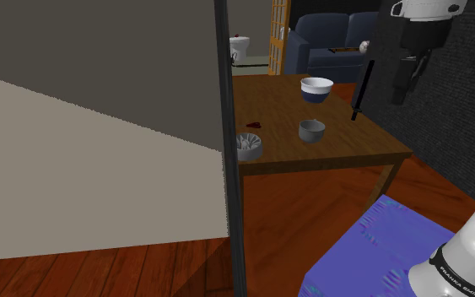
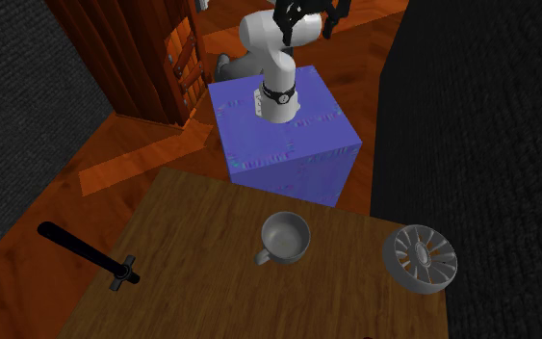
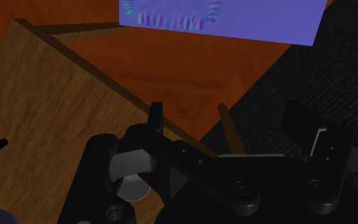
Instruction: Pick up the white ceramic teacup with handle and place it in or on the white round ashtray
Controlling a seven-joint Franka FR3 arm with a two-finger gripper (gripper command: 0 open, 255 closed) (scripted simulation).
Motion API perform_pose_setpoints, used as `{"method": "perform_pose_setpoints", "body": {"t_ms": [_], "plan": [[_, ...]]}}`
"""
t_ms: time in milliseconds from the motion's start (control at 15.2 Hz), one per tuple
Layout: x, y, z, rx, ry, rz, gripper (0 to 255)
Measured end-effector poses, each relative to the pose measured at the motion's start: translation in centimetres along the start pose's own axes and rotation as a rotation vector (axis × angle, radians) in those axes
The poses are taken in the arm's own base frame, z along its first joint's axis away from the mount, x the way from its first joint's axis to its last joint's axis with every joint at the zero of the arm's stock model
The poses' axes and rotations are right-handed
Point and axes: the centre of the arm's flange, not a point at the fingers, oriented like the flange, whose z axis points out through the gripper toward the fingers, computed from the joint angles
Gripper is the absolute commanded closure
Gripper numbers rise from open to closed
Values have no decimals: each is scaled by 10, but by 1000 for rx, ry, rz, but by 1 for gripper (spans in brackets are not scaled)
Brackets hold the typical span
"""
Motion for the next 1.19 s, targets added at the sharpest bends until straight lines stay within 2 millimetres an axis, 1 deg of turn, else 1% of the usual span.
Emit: {"method": "perform_pose_setpoints", "body": {"t_ms": [66,132,264,330,462,594,792,990,1122,1188], "plan": [[0,0,0,0,0,0,0],[4,4,4,2,0,1,0],[22,13,16,8,0,5,0],[29,22,21,12,1,7,0],[46,33,36,20,2,11,0],[65,45,47,28,3,15,0],[90,68,67,40,5,22,0],[118,87,91,52,7,28,0],[138,104,105,59,9,32,0],[147,108,112,63,10,34,0]]}}
